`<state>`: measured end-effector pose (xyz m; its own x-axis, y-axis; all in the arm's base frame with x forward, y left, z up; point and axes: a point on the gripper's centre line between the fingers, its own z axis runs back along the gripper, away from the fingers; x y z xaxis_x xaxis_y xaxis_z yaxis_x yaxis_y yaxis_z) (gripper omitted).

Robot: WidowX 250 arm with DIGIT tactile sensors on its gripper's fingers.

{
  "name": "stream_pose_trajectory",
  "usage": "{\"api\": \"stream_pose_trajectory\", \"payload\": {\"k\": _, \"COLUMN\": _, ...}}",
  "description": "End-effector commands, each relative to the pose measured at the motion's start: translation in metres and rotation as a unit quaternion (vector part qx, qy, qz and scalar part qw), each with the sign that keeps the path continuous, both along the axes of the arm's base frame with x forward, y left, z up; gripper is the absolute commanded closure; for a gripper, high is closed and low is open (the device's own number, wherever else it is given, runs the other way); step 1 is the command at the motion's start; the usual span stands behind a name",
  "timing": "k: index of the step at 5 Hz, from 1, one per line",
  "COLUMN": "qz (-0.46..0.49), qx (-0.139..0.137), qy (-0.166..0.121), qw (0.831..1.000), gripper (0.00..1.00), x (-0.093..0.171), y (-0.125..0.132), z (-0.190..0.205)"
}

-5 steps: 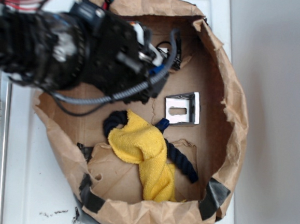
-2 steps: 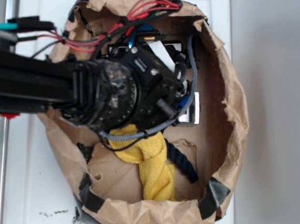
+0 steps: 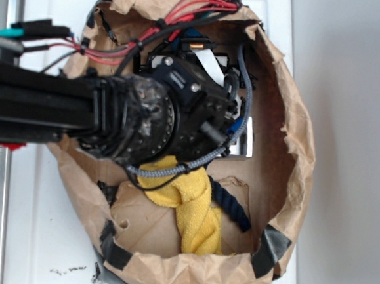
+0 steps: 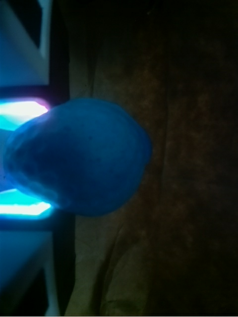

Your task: Grab the blue ball.

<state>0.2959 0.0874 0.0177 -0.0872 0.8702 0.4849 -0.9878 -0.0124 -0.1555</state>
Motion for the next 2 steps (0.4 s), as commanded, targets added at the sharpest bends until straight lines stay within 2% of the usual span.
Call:
{"api": "stream_pose_trajectory", "payload": {"k": 1, "qz": -0.09, "qx": -0.046, "qy": -0.001, "qw": 0.995, "gripper": 1.0, "x": -0.012, "y": 0.01, "z": 0.048}}
{"api": "stream_pose_trajectory", "payload": {"k": 2, "qz": -0.201, "qx": -0.105, "qy": 0.038, "qw": 0.973, "gripper": 1.0, "x": -0.015, "y": 0.009, "z": 0.076}}
